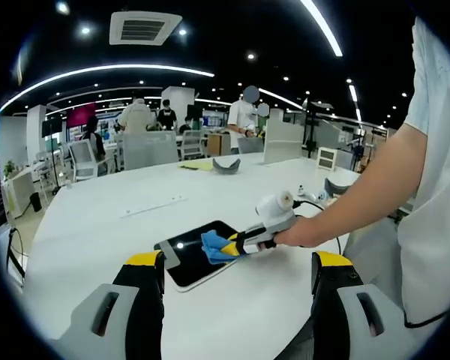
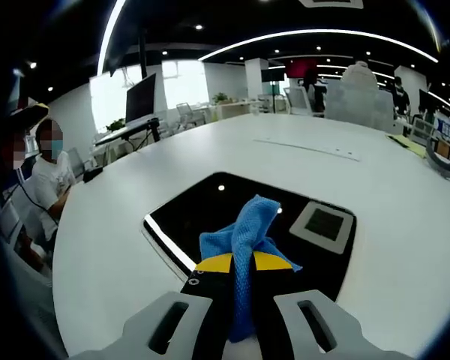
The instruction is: Wipe the mirror surface with the cleaning cloth until all visible marks leave the cleaned area.
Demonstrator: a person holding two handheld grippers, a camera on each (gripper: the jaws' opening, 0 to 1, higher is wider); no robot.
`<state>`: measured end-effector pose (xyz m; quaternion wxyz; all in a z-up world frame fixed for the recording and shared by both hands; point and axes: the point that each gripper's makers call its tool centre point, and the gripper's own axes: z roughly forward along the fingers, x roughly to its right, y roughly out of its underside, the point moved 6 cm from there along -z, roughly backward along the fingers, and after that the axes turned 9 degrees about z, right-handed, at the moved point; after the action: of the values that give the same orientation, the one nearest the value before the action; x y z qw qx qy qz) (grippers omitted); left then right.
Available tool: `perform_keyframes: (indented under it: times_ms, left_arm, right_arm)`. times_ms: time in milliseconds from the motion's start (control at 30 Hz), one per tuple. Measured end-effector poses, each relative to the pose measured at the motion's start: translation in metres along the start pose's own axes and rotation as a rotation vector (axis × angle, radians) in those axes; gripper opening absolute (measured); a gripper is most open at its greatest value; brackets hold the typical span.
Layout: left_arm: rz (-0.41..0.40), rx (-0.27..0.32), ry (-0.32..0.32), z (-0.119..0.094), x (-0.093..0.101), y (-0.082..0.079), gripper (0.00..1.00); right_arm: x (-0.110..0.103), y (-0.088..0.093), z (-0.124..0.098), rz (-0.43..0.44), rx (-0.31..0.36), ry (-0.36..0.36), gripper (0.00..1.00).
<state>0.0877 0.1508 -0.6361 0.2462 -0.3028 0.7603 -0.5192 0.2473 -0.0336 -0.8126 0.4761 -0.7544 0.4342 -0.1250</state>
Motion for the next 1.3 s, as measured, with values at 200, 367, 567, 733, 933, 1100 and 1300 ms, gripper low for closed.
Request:
perform_keyframes:
  times_ms: [200, 367, 567, 733, 933, 1100, 1300]
  left_arm:
    - [0.01, -0.004, 0.01, -0.005, 0.002, -0.005, 0.81]
    - [0.026, -0.019, 0.014, -0.016, 0.005, -0.012, 0.81]
    - [0.02, -0.037, -0.022, -0.036, 0.007, -0.014, 0.81]
    - [0.028, -0.052, -0.048, -0.05, 0.007, -0.016, 0.81]
    - [0.036, -0.045, -0.091, -0.063, 0.0, -0.022, 0.81]
    - [0.039, -0.039, -0.098, -0.062, 0.003, -0.017, 0.8]
    - [0.033, -0.035, -0.101, -0.065, 0.0, -0.016, 0.81]
  right_arm:
    - [-0.006, 0.005, -0.006, 0.007, -0.009, 0.003, 0.03]
    - [-0.01, 0.007, -0.009, 0.015, -0.03, 0.006, 0.03]
    - [-0.013, 0.008, -0.012, 0.031, -0.042, 0.021, 0.03]
    - [-0.012, 0.008, -0.012, 0.052, -0.043, 0.029, 0.03]
    - [-0.009, 0.007, -0.01, 0.073, -0.067, 0.039, 0.03]
    - [-0.011, 0.007, -0.01, 0.079, -0.059, 0.051, 0.03]
    - [-0.01, 0.008, -0.01, 0.082, -0.057, 0.058, 0.03]
